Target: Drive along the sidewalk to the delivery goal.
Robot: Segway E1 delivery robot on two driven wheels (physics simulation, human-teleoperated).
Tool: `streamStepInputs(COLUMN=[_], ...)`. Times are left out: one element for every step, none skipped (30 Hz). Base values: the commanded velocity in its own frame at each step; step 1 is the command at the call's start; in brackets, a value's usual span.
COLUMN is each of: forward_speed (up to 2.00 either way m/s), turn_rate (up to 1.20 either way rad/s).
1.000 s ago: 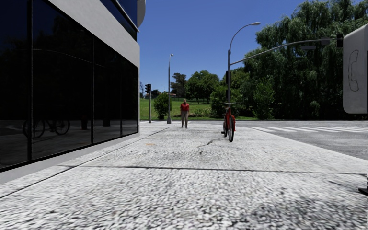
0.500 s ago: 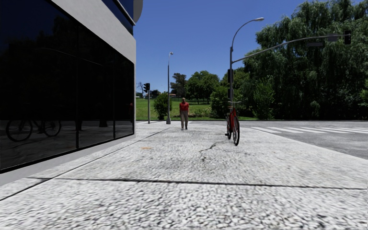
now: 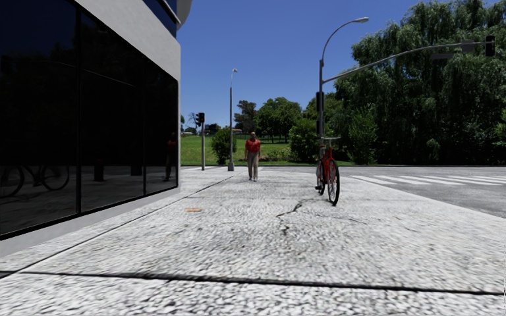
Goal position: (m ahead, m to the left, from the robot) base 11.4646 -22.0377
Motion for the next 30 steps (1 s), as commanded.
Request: streamStepInputs(forward_speed=[1.07,1.07,1.07,1.07,1.07,1.07,1.07,1.07,1.07,1.07,1.07,1.08,1.08,1.08,1.08,1.08,1.08,1.08,1.08,1.08,1.08,1.08,1.08,1.08,1.08,1.08,1.08,1.07,1.07,1.07], turn_rate=[0.00,0.00,0.00,0.00,0.00,-0.04,-0.04,-0.04,-0.04,0.00,0.00,0.00,0.00,0.00,0.00,0.00,0.00,0.00,0.00,0.00,0.00,0.00,0.00,0.00,0.00,-0.06,-0.06,-0.23,-0.34,-0.39])
